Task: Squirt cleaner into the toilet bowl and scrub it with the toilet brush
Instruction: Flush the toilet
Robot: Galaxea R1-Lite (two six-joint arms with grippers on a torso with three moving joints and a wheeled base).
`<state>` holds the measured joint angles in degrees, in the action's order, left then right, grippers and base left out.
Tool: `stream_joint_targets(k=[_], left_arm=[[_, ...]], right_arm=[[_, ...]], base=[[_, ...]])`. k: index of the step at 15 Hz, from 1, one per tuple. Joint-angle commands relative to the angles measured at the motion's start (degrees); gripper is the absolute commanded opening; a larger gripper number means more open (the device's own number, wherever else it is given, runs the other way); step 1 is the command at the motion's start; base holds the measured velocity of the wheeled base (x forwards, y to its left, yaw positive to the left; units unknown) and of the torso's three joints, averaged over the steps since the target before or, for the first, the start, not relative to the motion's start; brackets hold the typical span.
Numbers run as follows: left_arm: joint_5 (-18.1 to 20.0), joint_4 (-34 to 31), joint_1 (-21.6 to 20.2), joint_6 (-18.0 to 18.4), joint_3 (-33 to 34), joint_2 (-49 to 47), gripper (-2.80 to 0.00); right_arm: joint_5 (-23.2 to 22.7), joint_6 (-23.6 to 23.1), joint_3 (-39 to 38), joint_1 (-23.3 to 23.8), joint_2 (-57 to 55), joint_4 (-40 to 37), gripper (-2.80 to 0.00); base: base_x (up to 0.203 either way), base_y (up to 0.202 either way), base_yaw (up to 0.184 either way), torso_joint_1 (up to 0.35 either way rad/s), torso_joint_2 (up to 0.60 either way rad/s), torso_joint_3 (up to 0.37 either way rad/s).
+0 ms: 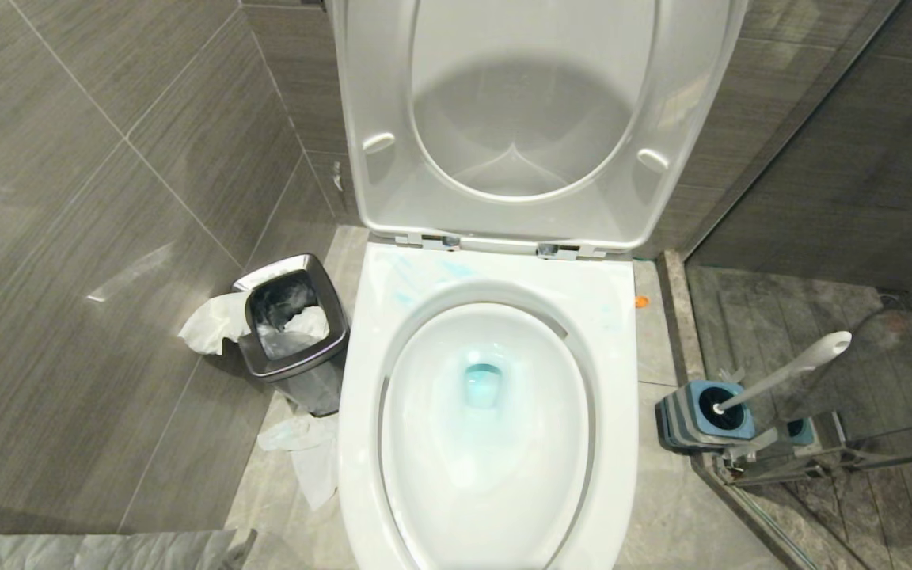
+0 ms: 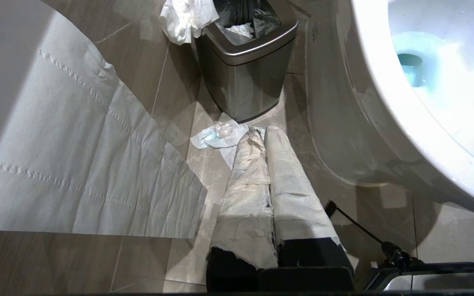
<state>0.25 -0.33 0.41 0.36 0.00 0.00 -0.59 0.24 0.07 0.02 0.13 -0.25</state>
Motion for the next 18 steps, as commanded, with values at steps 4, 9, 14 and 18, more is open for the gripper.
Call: stream_joint_targets(k=[4, 9, 14, 18], left_arm=[[0.0, 0.0, 0.0, 0.1, 0.0, -0.1, -2.80], [0.0, 0.0, 0.0, 0.1, 0.0, -0.1, -2.80], [0.0, 0.0, 0.0, 0.1, 0.0, -0.1, -2.80], [0.0, 0.0, 0.0, 0.1, 0.0, -0.1, -2.80]], right_arm=[[0.0, 0.0, 0.0, 0.0, -0.1, 0.0, -2.80], [0.0, 0.0, 0.0, 0.0, -0.1, 0.0, -2.80], [0.0, 0.0, 0.0, 0.0, -0.1, 0.0, -2.80], [0.0, 0.0, 0.0, 0.0, -0.1, 0.0, -2.80]], base=[[0.000, 0.000, 0.000, 0.000, 0.00, 0.000], [0.000, 0.000, 0.000, 0.000, 0.00, 0.000], [0.000, 0.000, 0.000, 0.000, 0.00, 0.000], [0.000, 0.000, 0.000, 0.000, 0.00, 0.000]])
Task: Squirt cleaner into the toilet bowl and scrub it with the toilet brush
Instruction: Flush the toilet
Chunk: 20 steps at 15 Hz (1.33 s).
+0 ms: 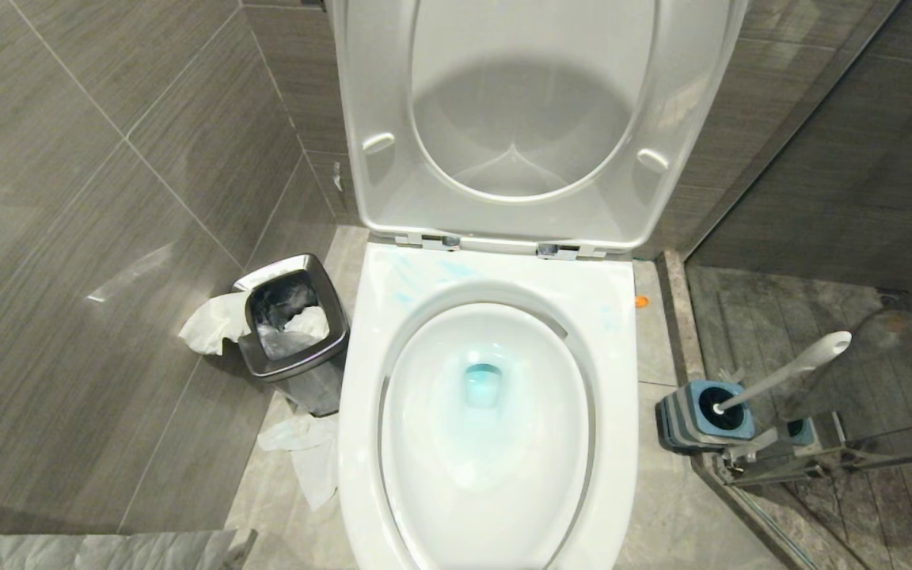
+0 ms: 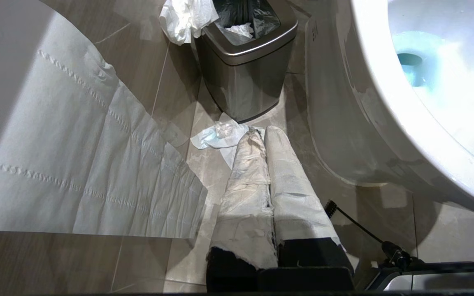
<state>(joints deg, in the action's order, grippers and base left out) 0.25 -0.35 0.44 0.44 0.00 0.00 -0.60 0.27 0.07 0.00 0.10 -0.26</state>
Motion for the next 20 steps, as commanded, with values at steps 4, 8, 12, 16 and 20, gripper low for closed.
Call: stream_joint_targets(k=[4, 8, 12, 16, 20], left_arm=[[0.0, 0.0, 0.0, -0.1, 0.0, -0.1, -2.80], [0.1, 0.0, 0.0, -0.3, 0.0, -0.1, -2.80], [0.5, 0.2, 0.0, 2.6, -0.1, -0.1, -2.80], [3.9, 2.0, 0.0, 3.0, -4.5, -0.1, -2.80], [8.2, 1.6, 0.0, 4.3, -9.0, -0.1, -2.80]], right_arm=[[0.0, 0.0, 0.0, 0.0, -0.1, 0.0, -2.80], [0.0, 0.0, 0.0, 0.0, -0.1, 0.0, -2.80], [0.0, 0.0, 0.0, 0.0, -0.1, 0.0, -2.80], [0.0, 0.0, 0.0, 0.0, -0.1, 0.0, -2.80], [0.0, 0.0, -0.1, 0.0, -0.1, 0.0, -2.80]], base=[[0.000, 0.000, 0.000, 0.000, 0.00, 0.000], [0.000, 0.000, 0.000, 0.000, 0.00, 0.000], [0.000, 0.000, 0.000, 0.000, 0.00, 0.000], [0.000, 0.000, 0.000, 0.000, 0.00, 0.000], [0.000, 0.000, 0.000, 0.000, 0.00, 0.000]])
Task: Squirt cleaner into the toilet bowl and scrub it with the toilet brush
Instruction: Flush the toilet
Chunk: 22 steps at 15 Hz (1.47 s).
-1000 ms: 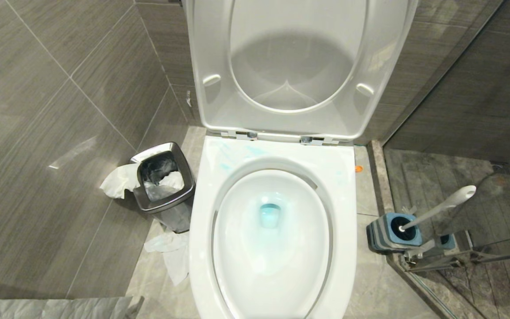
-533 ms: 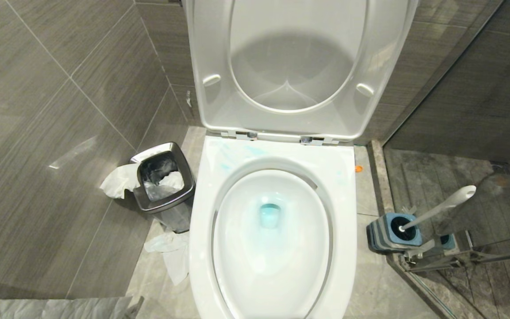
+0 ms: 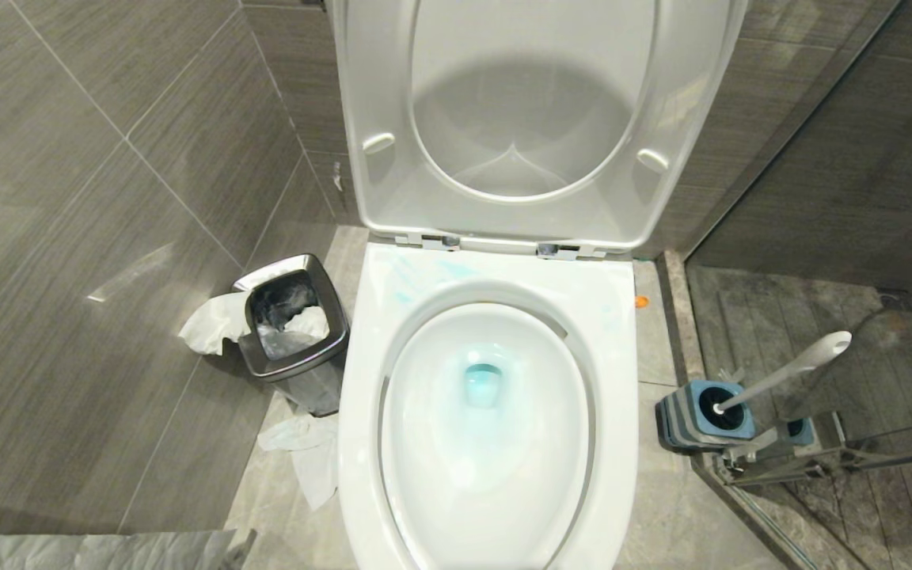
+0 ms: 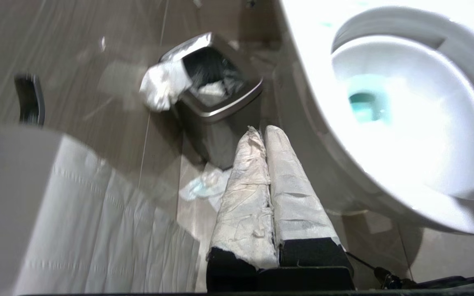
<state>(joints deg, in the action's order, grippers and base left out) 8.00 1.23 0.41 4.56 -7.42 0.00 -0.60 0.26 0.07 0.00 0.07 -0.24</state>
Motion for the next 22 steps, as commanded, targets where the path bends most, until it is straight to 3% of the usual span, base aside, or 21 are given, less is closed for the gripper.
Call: stream_joint_targets(k=[1, 7, 11, 16, 18, 22], left_arm=[[0.9, -0.5, 0.0, 0.2, -3.3, -0.1, -2.80], [3.4, -10.2, 0.0, 0.1, -16.5, -5.5, -2.80], [3.4, -10.1, 0.3, 0.2, -25.6, -22.3, -2.80], [2.9, -9.8, 0.3, 0.2, -42.0, -47.3, -2.80], [3.0, -7.2, 0.2, -0.1, -48.4, -57.2, -2.80], [2.9, 8.8, 1.5, -0.4, -63.1, -75.8, -2.80]], right_arm=[[0.0, 0.0, 0.0, 0.0, -0.1, 0.0, -2.80], [0.0, 0.1, 0.0, 0.0, -0.1, 0.0, -2.80], [0.0, 0.0, 0.0, 0.0, -0.1, 0.0, -2.80], [0.0, 0.0, -0.1, 0.0, -0.1, 0.0, -2.80], [0.0, 0.0, 0.0, 0.0, -0.1, 0.0, -2.80], [0.0, 0.0, -0.1, 0.0, -0.1, 0.0, -2.80]], base=[[0.000, 0.000, 0.000, 0.000, 0.00, 0.000], [0.000, 0.000, 0.000, 0.000, 0.00, 0.000], [0.000, 0.000, 0.000, 0.000, 0.00, 0.000], [0.000, 0.000, 0.000, 0.000, 0.00, 0.000], [0.000, 0.000, 0.000, 0.000, 0.00, 0.000], [0.000, 0.000, 0.000, 0.000, 0.00, 0.000]])
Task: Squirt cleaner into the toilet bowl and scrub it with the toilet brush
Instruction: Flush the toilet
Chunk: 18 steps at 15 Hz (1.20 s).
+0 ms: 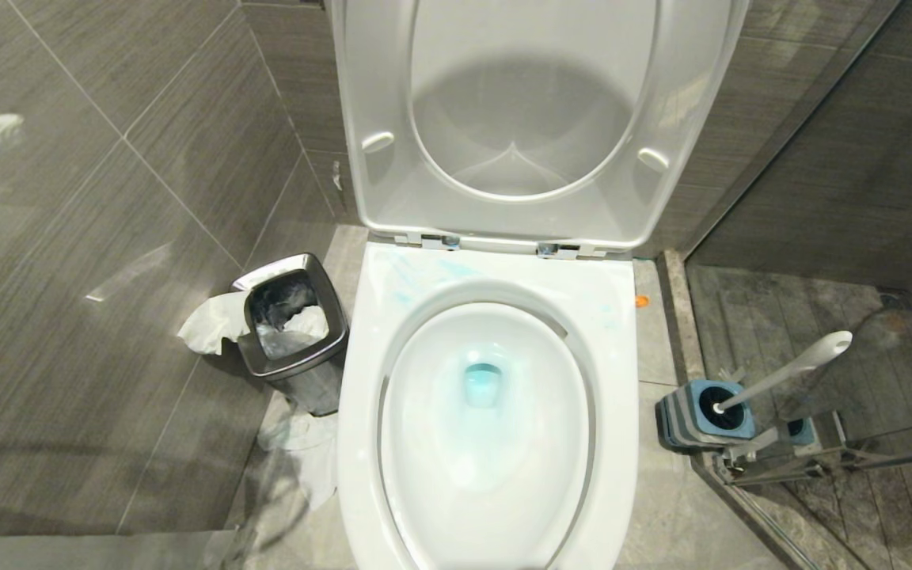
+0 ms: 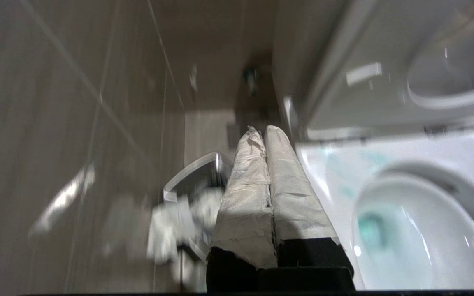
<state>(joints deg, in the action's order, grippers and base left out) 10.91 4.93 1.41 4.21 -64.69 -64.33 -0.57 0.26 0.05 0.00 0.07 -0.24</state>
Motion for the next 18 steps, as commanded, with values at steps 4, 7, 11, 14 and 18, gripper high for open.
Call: stream_joint_targets(k=[4, 7, 11, 14, 18], left_arm=[[0.3, 13.2, 0.3, -1.9, -13.8, -16.6, -2.80], [-0.4, 13.0, 0.4, -1.8, -14.5, -16.4, -2.80], [-1.0, 12.9, 1.4, -1.8, -15.7, -18.6, -2.80], [-4.1, 10.0, 2.9, -1.9, -26.0, -24.5, -2.80], [-7.1, -2.3, 4.4, -3.1, -44.1, -31.4, -2.80]], right_arm=[[0.0, 0.0, 0.0, 0.0, -0.1, 0.0, -2.80], [0.0, 0.0, 0.0, 0.0, -0.1, 0.0, -2.80], [0.0, 0.0, 0.0, 0.0, -0.1, 0.0, -2.80], [0.0, 0.0, 0.0, 0.0, -0.1, 0.0, -2.80], [0.0, 0.0, 0.0, 0.0, -0.1, 0.0, -2.80]], base=[[0.000, 0.000, 0.000, 0.000, 0.00, 0.000], [0.000, 0.000, 0.000, 0.000, 0.00, 0.000], [0.000, 0.000, 0.000, 0.000, 0.00, 0.000], [0.000, 0.000, 0.000, 0.000, 0.00, 0.000], [0.000, 0.000, 0.000, 0.000, 0.00, 0.000]])
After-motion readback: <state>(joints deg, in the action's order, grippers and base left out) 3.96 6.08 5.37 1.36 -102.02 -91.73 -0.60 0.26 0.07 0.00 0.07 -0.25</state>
